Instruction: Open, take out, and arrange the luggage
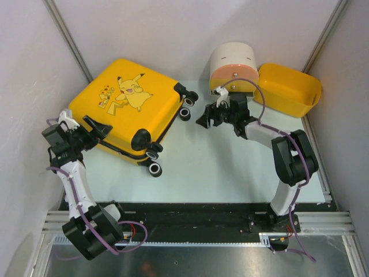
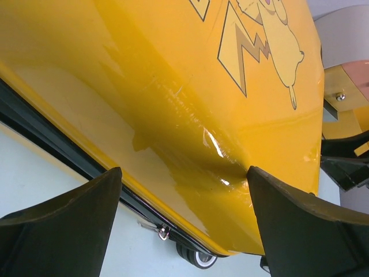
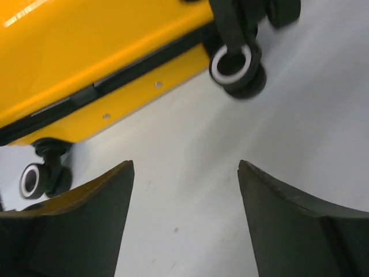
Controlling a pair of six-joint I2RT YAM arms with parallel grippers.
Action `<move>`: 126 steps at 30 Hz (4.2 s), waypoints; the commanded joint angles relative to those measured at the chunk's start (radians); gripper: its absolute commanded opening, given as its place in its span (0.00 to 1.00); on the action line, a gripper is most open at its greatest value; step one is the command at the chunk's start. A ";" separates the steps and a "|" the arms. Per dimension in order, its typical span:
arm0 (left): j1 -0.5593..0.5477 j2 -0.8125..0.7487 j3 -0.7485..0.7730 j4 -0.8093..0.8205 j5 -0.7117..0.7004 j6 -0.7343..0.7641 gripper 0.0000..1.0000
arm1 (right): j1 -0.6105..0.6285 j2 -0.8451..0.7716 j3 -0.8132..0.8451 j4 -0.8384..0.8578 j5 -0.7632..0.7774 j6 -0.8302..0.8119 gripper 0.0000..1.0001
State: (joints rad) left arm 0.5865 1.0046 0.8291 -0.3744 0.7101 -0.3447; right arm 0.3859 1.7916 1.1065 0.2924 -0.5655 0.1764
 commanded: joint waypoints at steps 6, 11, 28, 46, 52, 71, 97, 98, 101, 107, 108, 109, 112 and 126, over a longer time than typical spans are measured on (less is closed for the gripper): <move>0.001 -0.050 -0.050 -0.009 0.002 0.009 0.94 | 0.036 0.115 0.295 -0.024 0.067 -0.354 1.00; 0.001 -0.064 -0.065 -0.009 0.018 -0.010 0.94 | 0.057 0.233 0.487 -0.165 0.104 -0.518 1.00; 0.001 0.003 -0.042 0.035 -0.029 -0.063 0.93 | 0.067 0.519 0.928 -0.634 -0.085 -0.680 0.45; -0.168 0.538 0.402 0.140 -0.041 0.068 0.84 | 0.276 -0.052 0.106 -0.449 0.004 -0.158 0.00; -0.188 0.635 0.608 0.138 -0.109 0.093 0.86 | 0.468 -0.158 0.039 -0.457 0.209 0.095 0.05; -0.862 -0.125 0.202 -0.120 -0.605 0.827 1.00 | 0.185 -0.370 0.047 -0.418 -0.192 0.146 0.80; -1.639 0.202 0.150 -0.174 -0.919 1.837 1.00 | -0.110 -0.374 -0.019 -0.558 -0.106 0.060 0.79; -1.639 0.215 0.145 -0.155 -0.938 1.865 1.00 | -0.114 -0.371 -0.020 -0.558 -0.111 0.060 0.79; -1.640 0.270 0.136 -0.069 -0.975 1.949 1.00 | -0.125 -0.374 -0.028 -0.553 -0.116 0.055 0.79; -1.642 0.399 0.179 0.084 -0.994 1.981 0.91 | -0.147 -0.370 -0.043 -0.550 -0.120 0.041 0.79; -1.640 0.419 0.188 0.107 -0.995 1.981 0.88 | -0.148 -0.371 -0.045 -0.550 -0.120 0.041 0.79; -1.642 0.428 0.192 0.109 -0.997 1.978 0.80 | -0.148 -0.374 -0.046 -0.550 -0.120 0.040 0.79; -1.636 0.436 0.203 0.124 -0.994 1.960 0.58 | -0.153 -0.370 -0.053 -0.547 -0.125 0.032 0.79; -1.596 0.194 0.283 0.152 -1.092 1.655 0.00 | -0.119 -0.270 -0.063 -0.386 -0.160 0.103 0.76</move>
State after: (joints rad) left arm -1.0332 1.3674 1.0298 -0.3462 -0.2657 1.4391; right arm 0.2447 1.4925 1.0439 -0.1955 -0.7055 0.2424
